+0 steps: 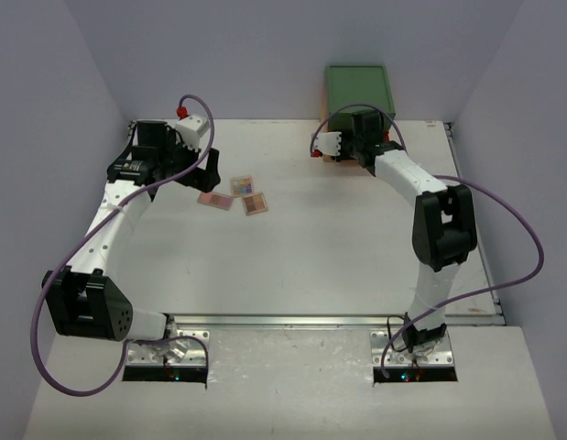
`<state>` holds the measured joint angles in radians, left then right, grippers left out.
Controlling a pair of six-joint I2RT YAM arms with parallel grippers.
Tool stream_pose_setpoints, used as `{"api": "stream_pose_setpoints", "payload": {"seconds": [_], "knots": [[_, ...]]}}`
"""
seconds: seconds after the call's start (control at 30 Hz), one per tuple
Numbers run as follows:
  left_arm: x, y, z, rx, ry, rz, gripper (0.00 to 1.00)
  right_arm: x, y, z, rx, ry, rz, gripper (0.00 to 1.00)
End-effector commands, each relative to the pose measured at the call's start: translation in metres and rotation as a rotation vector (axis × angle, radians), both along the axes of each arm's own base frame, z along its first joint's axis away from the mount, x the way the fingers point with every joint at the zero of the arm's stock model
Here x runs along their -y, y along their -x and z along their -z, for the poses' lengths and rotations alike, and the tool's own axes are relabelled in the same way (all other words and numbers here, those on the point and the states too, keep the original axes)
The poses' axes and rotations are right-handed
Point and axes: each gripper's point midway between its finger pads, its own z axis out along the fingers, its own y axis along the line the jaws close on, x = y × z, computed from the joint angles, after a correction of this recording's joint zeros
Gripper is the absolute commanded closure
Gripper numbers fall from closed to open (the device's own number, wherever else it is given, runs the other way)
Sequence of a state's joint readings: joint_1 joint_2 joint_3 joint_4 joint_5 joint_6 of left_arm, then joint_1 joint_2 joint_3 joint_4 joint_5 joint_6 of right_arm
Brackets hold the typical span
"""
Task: Organize the makeup
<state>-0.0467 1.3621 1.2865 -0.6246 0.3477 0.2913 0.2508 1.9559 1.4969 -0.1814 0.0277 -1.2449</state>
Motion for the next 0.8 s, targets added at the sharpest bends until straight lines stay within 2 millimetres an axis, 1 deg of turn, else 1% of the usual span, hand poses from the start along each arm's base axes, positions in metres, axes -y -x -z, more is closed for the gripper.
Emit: {"api": "stream_pose_setpoints", "payload": {"seconds": [0.0,0.1,0.17,0.23,0.27,0.33,0.4,0.5,0.57,0.63,0.7,0.77], "knots": [[0.003,-0.008,-0.011,0.053,0.003,0.017,0.0,-0.005,0.007,-0.04,0.109,-0.159,0.074,0.61],[0.004,-0.008,-0.012,0.054,0.009,0.018,0.0,-0.016,0.02,-0.05,0.103,-0.324,0.122,0.6],[0.003,-0.007,-0.012,0.058,0.002,0.018,0.0,-0.026,0.032,-0.061,0.083,-0.478,0.155,0.59],[0.002,-0.006,-0.012,0.061,-0.006,0.015,0.0,-0.033,0.043,-0.07,0.06,-0.609,0.181,0.55],[0.001,-0.006,-0.011,0.063,-0.011,0.014,0.0,-0.038,0.047,-0.079,0.066,-0.689,0.19,0.53],[0.0,-0.006,-0.01,0.061,-0.018,0.012,0.0,-0.04,0.052,-0.083,0.058,-0.764,0.226,0.53],[-0.002,-0.005,-0.011,0.066,-0.024,0.009,0.0,-0.04,0.058,-0.088,0.028,-0.91,0.326,0.53],[-0.002,-0.002,-0.009,0.062,-0.028,0.01,0.0,-0.04,0.066,-0.074,-0.027,-1.033,0.438,0.57],[-0.003,0.001,-0.01,0.072,-0.037,0.015,0.0,-0.031,0.067,-0.063,-0.024,-1.096,0.55,0.59],[-0.005,0.003,-0.009,0.077,-0.048,0.015,0.0,-0.028,0.069,-0.052,-0.03,-1.175,0.638,0.61],[-0.007,0.002,-0.007,0.079,-0.06,0.01,0.0,-0.026,0.069,-0.044,-0.022,-1.234,0.686,0.62],[-0.009,0.002,-0.006,0.079,-0.07,0.005,0.0,-0.023,0.064,-0.034,-0.004,-1.289,0.736,0.64]]}}
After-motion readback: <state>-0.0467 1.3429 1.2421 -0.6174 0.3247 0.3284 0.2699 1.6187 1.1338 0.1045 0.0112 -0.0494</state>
